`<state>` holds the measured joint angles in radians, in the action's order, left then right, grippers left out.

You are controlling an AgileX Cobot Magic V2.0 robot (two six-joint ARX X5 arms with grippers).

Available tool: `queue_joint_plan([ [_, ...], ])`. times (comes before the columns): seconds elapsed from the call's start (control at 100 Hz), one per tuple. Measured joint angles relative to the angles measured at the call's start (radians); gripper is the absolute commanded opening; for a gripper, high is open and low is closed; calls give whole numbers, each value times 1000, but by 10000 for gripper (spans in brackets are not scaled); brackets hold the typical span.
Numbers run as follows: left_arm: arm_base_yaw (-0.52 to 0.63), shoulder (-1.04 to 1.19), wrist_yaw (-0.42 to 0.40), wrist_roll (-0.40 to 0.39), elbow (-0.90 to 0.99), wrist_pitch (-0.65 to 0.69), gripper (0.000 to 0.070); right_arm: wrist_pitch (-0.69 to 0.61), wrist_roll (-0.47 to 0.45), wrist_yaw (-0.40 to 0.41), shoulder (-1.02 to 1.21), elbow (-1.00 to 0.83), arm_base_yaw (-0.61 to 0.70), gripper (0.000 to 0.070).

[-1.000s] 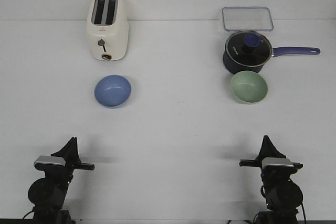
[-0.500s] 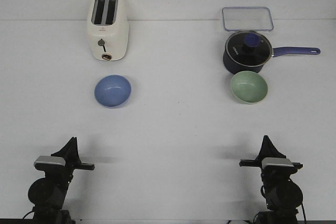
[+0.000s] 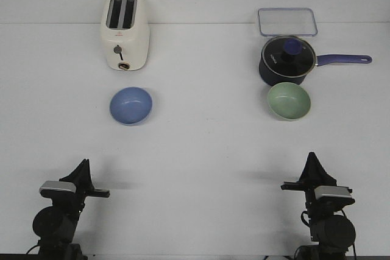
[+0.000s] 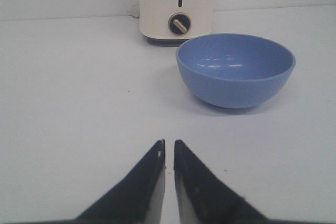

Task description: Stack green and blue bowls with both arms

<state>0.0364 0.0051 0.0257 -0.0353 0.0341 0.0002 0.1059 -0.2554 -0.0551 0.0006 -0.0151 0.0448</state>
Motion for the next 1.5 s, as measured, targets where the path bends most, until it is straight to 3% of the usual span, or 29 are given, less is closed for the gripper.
queue_joint_plan([
  [0.08,0,0,0,0,0,0,15,-54,-69,-1,0,-21,0,1],
  [0.15,0,0,0,0,0,0,15,-174,-115,-47,26,-103,0,1],
  [0.3,0,0,0,0,0,0,15,-325,-113,-122,203,-368,0,15],
  [0.35,0,0,0,0,0,0,15,-375,-92,-124,308,-470,0,86],
  [0.45,0,0,0,0,0,0,15,-465,-44,-124,526,-638,0,338],
  [0.48,0,0,0,0,0,0,15,-492,-35,-124,596,-684,0,384],
  [0.71,0,0,0,0,0,0,15,-592,21,-121,1099,-994,-19,421],
  [1.0,0,0,0,0,0,0,15,-694,42,-72,1558,-1255,-101,420],
  [1.34,0,0,0,0,0,1,15,-639,50,26,1741,-1278,-164,405],
  [1.43,0,0,0,0,0,0,15,-625,48,37,1762,-1278,-164,321],
  [1.5,0,0,0,0,0,1,15,-620,47,38,1775,-1278,-164,176],
])
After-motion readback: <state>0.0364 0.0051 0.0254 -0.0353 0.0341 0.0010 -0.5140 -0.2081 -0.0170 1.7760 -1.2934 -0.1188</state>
